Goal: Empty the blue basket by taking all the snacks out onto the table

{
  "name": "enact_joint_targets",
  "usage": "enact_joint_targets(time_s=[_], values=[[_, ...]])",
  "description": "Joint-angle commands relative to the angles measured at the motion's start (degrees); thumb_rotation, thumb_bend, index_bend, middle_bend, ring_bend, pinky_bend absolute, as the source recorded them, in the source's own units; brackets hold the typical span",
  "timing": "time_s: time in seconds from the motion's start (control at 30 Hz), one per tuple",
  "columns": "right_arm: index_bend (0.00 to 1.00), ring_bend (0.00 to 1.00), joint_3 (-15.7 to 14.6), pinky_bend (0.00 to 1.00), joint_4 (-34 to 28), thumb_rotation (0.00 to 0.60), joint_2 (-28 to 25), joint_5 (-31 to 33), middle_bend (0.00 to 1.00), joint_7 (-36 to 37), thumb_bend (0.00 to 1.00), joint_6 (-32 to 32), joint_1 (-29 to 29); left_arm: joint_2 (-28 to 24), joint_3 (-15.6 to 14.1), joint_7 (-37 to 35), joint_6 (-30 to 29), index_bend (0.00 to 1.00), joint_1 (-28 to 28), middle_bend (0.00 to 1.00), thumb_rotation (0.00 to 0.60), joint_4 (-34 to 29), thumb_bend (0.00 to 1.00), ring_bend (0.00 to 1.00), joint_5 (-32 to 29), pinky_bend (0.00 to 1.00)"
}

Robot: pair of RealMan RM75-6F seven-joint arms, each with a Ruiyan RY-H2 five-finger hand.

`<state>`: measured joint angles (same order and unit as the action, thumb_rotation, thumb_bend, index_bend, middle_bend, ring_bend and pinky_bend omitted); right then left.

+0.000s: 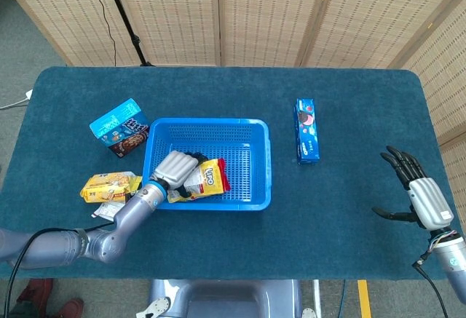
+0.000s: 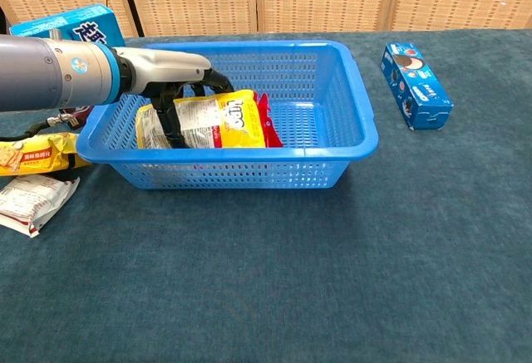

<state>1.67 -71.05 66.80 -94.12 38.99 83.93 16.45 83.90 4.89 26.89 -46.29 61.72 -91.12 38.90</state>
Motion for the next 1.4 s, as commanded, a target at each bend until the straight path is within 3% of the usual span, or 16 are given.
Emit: enact_joint_targets(time_s=[0.03,0.23,0.33,0.47,0.57,0.73,0.97,1.1,1.4], values=[[0.0,0.0,-0.03,0.0,-0.04,0.6,-0.03,-0.03,0.0,0.08,0.0,0.02,0.0,-0.11,0.38,-0.83,-0.47,0.62,-0.45,0.49,0.6,-0.14,0.47,0.51,1.08,0.69],[0.0,0.0,-0.18,0.0,-0.33,0.6,-0.1,-0.4,0.0,-0.1,0.0,0.38,-0.07,-2.5,2.55,-5.31,-3.24,0.64,-2.72,0.5,0.6,-2.76,0.51,0.52,7.08,0.7],[0.0,0.0,-0.29,0.0,-0.7,0.6,-0.15,-0.71,0.0,-0.21,0.0,0.67,-0.1,-6.95,5.15,-11.42,-8.07,0.64,-6.09,0.5,0.6,-7.62,0.51,0.52,15.64,0.7],[0.0,0.0,-0.39,0.0,-1.06,0.6,-0.27,-0.98,0.0,-0.5,0.0,1.0,-0.18,-13.25,6.03,-16.71,-11.74,0.64,-9.8,0.5,0.6,-12.92,0.51,0.52,23.43,0.7],[0.0,0.0,-0.46,0.0,-1.46,0.6,-0.41,-1.23,0.0,-0.57,0.0,1.37,-0.27,-18.23,5.32,-18.52,-13.64,0.64,-12.47,0.5,0.6,-16.46,0.51,0.52,27.75,0.7],[0.0,0.0,-0.84,0.0,-2.48,0.6,-0.8,-2.36,0.0,-1.17,0.0,2.51,-0.51,-26.87,-0.12,-23.72,-18.24,0.63,-20.21,0.5,0.6,-19.32,0.5,0.51,38.3,0.7],[0.0,0.0,-1.26,0.0,-3.3,0.6,-1.21,-3.17,0.0,-1.33,0.0,3.29,-0.73,-29.02,-5.82,-30.88,-24.71,0.63,-29.11,0.5,0.6,-11.83,0.5,0.51,45.04,0.7],[0.0,0.0,-1.4,0.0,-3.77,0.6,-1.59,-3.72,0.0,-1.09,0.0,4.32,-1.03,-27.32,-9.65,-38.12,-26.95,0.63,-35.09,0.5,0.6,-1.91,0.5,0.5,45.94,0.7],[0.0,0.0,-1.93,0.0,-4.43,0.6,-1.83,-4.68,0.0,-1.69,0.0,5.02,-1.23,-20.91,-9.21,-51.9,-25.95,0.63,-40.6,0.5,0.6,15.11,0.5,0.5,42.59,0.7]])
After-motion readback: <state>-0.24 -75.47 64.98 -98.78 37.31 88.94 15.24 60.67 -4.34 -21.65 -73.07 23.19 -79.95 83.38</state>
